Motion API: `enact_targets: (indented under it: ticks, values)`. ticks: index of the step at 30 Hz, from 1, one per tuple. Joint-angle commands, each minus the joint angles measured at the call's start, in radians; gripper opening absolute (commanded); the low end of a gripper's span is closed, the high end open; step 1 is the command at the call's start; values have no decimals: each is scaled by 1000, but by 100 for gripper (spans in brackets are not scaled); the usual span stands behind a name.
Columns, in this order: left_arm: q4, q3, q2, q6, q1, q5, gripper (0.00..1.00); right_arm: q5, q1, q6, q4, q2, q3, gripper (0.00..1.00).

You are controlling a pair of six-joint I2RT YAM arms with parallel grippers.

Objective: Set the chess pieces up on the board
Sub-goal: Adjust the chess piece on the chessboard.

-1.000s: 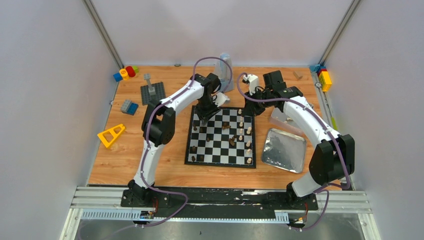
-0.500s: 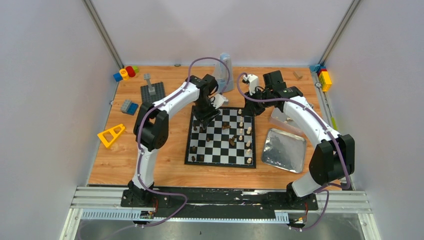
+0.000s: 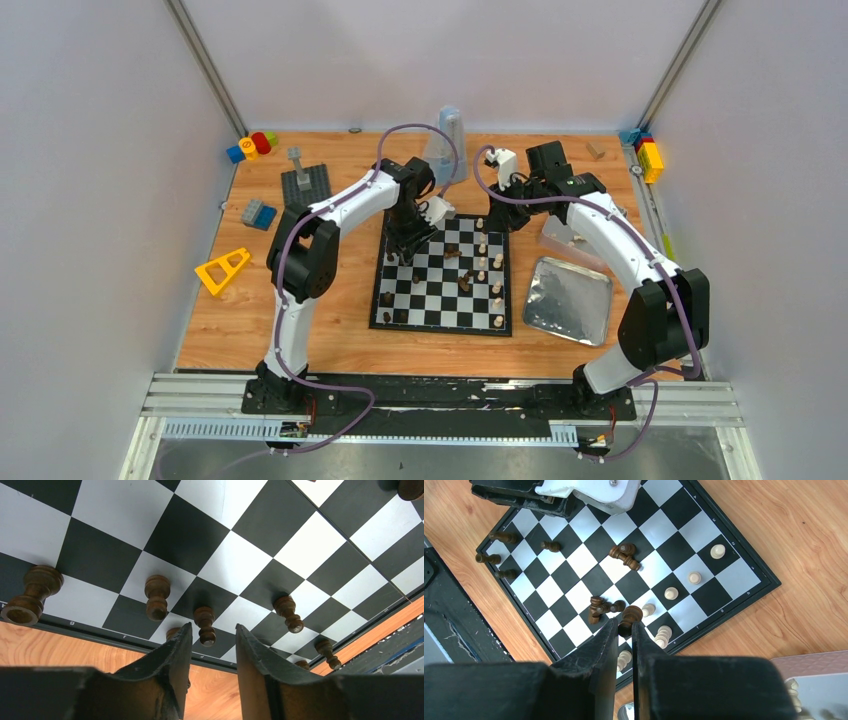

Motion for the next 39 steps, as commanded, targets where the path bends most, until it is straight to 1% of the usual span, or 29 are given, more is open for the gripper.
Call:
enact_targets:
  ticks: [1,4,15,23,33,39]
  values:
    - [17,5,-19,-9,-12,30,43,-25,-3,-15,36,-10,8,0]
    - [12,8,-13,-6,-12,32,37,-28,-3,-15,36,-7,7,0]
    - [3,21,-9,-5,-13,35,25,-34,-4,-14,36,-5,1,0]
    - [13,46,7,-15,-17,30,23,-32,-4,-14,35,-11,-4,0]
    - [25,60,21,-21,-17,10,23,-42,-4,-14,34,-4,-8,0]
    - [26,60,24,-21,-18,11,25,-48,-4,-15,32,-2,-7,0]
